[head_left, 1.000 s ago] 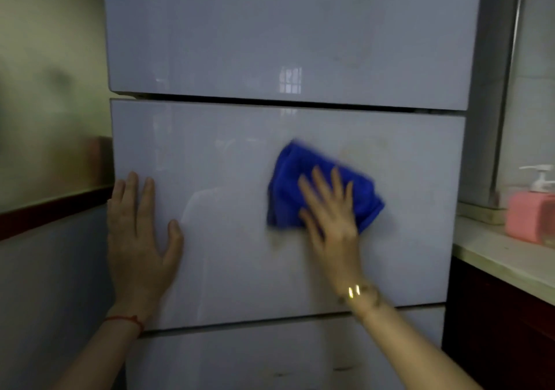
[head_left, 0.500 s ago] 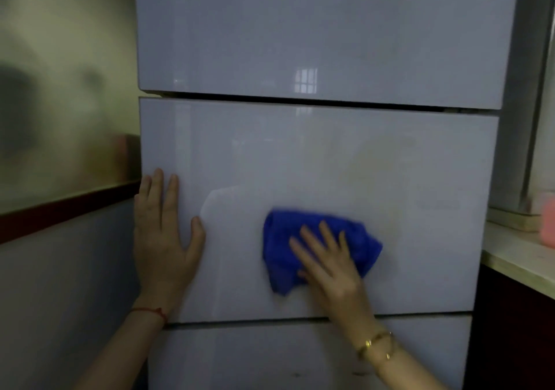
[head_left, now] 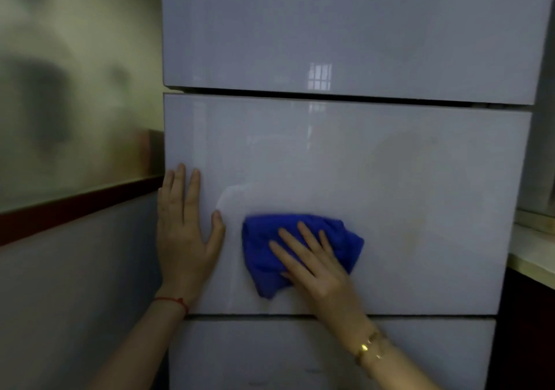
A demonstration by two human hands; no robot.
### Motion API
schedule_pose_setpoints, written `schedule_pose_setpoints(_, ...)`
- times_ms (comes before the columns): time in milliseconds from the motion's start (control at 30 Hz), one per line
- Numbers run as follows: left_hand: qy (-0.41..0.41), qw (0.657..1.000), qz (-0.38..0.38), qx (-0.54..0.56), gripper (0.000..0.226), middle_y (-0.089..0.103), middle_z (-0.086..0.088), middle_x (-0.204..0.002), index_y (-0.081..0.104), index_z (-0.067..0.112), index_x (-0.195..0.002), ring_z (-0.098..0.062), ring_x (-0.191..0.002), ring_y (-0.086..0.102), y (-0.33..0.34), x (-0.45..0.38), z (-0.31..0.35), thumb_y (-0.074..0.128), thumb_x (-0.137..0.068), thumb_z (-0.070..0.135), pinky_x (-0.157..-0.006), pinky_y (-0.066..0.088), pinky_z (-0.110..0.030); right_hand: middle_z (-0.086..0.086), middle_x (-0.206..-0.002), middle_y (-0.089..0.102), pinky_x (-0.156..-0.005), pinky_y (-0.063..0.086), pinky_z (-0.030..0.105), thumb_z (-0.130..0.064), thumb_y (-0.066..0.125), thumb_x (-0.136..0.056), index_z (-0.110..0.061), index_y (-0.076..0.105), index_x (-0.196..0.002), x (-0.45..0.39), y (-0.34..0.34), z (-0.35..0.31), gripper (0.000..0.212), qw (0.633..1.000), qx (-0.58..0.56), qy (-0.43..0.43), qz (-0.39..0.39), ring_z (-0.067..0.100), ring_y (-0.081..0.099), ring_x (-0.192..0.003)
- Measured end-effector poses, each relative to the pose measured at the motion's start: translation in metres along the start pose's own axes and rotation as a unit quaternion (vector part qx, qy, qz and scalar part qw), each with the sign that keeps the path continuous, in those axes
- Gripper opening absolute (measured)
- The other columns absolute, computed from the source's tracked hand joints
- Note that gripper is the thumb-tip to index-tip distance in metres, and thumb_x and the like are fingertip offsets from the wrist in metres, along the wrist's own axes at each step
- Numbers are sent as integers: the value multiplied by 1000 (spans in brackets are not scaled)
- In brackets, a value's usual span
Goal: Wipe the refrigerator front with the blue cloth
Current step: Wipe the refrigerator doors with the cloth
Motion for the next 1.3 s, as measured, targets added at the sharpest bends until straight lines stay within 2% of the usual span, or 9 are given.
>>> schedule_pose_setpoints(100,5,1000,7,0,61,22,-12,-162,29,5,-151,-28,-153,17,0,-1,0,43,-97,29,-123,26,-49,1,-150,39,-123,15,42,-18,48,-97,-25,41,-141,8,-20,43,46,1000,16,8,-8,21,20,-148)
schedule_pose_setpoints(233,5,1000,9,0,61,22,-12,-162,29,5,-151,-28,-153,17,2,-1,-1,45,-97,26,-122,26,-50,6,-151,37,-123,6,43,-22,45,-99,-18,48,-138,-81,-58,107,39,955,-28,244,168,26,19,-147)
schedule_pose_setpoints(300,6,1000,10,1,61,22,-12,-162,29,5,-151,-27,-153,16,2,-1,0,46,-97,25,-124,24,-48,7,-151,37,-123,5,44,-25,44,-100,-17,47,-139,-111,-54,103,40,942,-19,271,197,29,20,-146)
schedule_pose_setpoints(533,10,1000,7,4,61,22,-13,-162,29,5,-151,-27,-153,16,1,-1,-1,47,-96,25,-125,22,-45,1,-148,42,-120,23,44,-22,52,-97,-22,46,-139,10,-20,35,42,999,25,-35,-30,24,28,-145)
schedule_pose_setpoints(600,8,1000,11,5,61,23,-13,-162,29,5,-151,-28,-153,17,0,-2,0,47,-96,24,-125,22,-45,3,-147,44,-121,20,42,-23,45,-99,-23,46,-138,-1,-31,55,39,1000,14,-15,-23,24,28,-145)
schedule_pose_setpoints(767,6,1000,2,1,62,22,-12,-162,28,5,-151,-28,-153,16,1,-1,1,48,-96,23,-126,20,-45,5,-151,39,-123,0,36,-28,43,-99,-20,47,-139,-138,-42,77,41,964,-40,215,152,26,20,-146)
schedule_pose_setpoints(1000,12,1000,-11,4,63,20,-12,-163,27,7,-152,-27,-154,14,1,-2,-3,45,-96,28,-124,23,-48,1,-148,44,-120,25,42,-26,53,-98,-21,49,-137,-53,-7,-4,40,999,25,-41,14,24,32,-143)
schedule_pose_setpoints(1200,11,1000,8,11,61,23,-12,-162,30,4,-151,-28,-153,17,0,-2,0,47,-96,25,-125,23,-46,4,-152,35,-124,4,38,-26,42,-100,-21,43,-140,-96,-63,114,41,964,-34,221,143,25,19,-147)
schedule_pose_setpoints(1300,11,1000,8,8,61,22,-12,-162,30,4,-151,-28,-153,16,-1,-2,0,46,-96,25,-126,19,-42,1,-153,32,-124,3,41,-26,41,-100,-19,43,-141,-97,-67,121,42,959,-23,238,155,23,17,-148)
Point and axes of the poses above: each hand's wrist, its own x-axis away from the middle knuckle, its own y-axis out of the palm, z = x × y, the point moved 4 cm from there along -x, towards the middle knuckle
